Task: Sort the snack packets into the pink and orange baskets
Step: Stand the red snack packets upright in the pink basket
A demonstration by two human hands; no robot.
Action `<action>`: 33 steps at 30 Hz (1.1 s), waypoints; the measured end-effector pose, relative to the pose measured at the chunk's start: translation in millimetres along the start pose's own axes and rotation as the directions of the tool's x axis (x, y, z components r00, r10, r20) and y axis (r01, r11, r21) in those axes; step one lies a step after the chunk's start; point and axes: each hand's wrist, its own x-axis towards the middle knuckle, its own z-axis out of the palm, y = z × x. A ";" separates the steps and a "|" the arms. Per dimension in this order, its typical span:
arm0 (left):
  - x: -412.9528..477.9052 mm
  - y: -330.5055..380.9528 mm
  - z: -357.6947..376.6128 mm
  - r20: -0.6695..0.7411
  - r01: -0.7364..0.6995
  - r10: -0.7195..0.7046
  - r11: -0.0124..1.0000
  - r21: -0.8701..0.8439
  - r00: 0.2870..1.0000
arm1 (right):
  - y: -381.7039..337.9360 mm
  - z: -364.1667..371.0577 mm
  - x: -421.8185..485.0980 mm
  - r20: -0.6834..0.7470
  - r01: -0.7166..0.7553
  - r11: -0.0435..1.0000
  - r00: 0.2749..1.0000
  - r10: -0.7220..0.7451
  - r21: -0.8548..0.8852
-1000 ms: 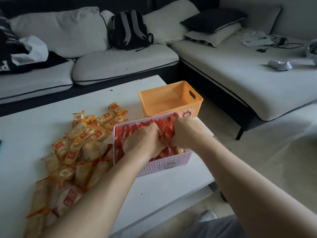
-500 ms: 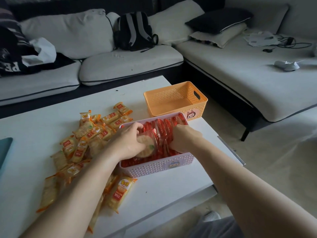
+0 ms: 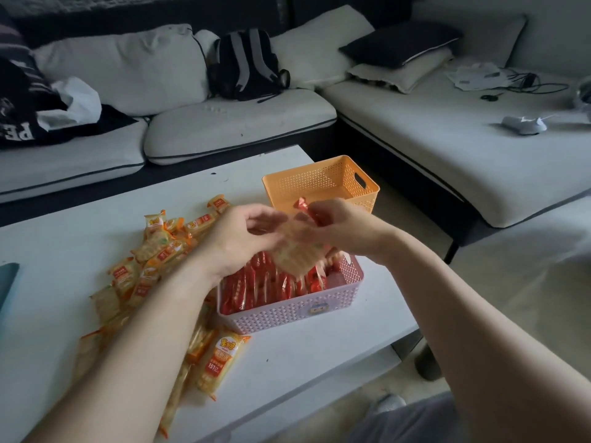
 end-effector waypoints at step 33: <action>-38.1 -44.7 6.2 -0.131 0.090 -0.061 0.970 0.227 0.990 | -44.4 72.9 13.2 -0.305 -0.192 0.614 0.949 -0.084 -0.765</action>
